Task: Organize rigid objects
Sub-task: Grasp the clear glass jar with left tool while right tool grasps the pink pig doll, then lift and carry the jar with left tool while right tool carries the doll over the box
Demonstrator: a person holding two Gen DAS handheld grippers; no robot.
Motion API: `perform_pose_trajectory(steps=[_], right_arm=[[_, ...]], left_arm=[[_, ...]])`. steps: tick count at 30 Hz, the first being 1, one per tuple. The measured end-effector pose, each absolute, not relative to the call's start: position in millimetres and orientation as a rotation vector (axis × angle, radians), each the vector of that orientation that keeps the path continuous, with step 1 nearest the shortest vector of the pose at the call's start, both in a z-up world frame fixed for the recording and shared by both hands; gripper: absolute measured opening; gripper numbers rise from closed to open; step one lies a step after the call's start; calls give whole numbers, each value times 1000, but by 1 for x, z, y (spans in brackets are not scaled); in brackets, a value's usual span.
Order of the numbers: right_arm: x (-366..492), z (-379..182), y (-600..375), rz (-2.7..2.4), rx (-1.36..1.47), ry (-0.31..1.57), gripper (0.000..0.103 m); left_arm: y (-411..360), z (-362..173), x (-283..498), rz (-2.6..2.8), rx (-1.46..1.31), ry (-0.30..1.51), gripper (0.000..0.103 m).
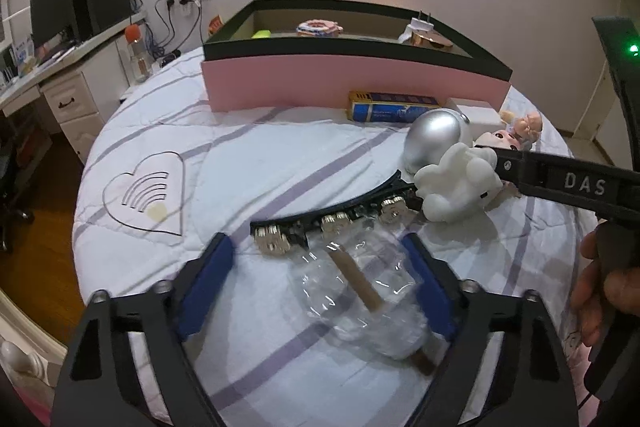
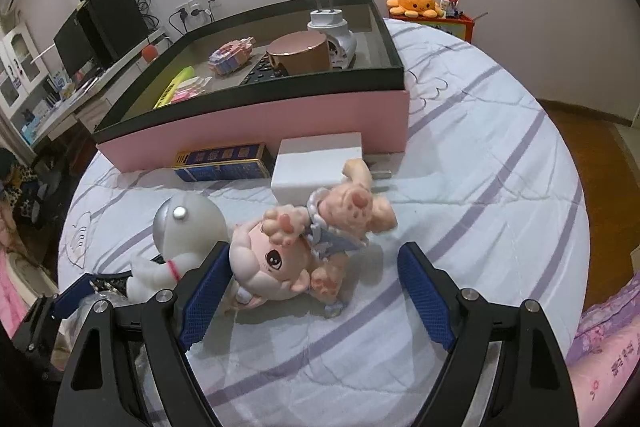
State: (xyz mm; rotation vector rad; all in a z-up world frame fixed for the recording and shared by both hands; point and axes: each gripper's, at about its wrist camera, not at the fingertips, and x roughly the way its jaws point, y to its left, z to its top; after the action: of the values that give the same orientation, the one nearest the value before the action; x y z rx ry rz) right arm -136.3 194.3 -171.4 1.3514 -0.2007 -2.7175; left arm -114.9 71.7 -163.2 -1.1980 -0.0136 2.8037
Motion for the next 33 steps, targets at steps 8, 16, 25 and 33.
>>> perform_pose_trajectory(steps=[8, 16, 25, 33], right_arm=[[-123, -170, 186, -2702, 1308, -153, 55], [-117, -171, 193, -2771, 1288, -218, 70], [-133, -172, 192, -2765, 1274, -225, 68], [-119, -165, 195, -2759, 1244, -244, 68]], left_arm=[[53, -160, -113, 2785, -1180, -87, 52], [54, -160, -112, 2786, -1178, -62, 52], [53, -160, -112, 2779, -1174, -76, 52], [46, -153, -107, 2774, -1166, -87, 52]])
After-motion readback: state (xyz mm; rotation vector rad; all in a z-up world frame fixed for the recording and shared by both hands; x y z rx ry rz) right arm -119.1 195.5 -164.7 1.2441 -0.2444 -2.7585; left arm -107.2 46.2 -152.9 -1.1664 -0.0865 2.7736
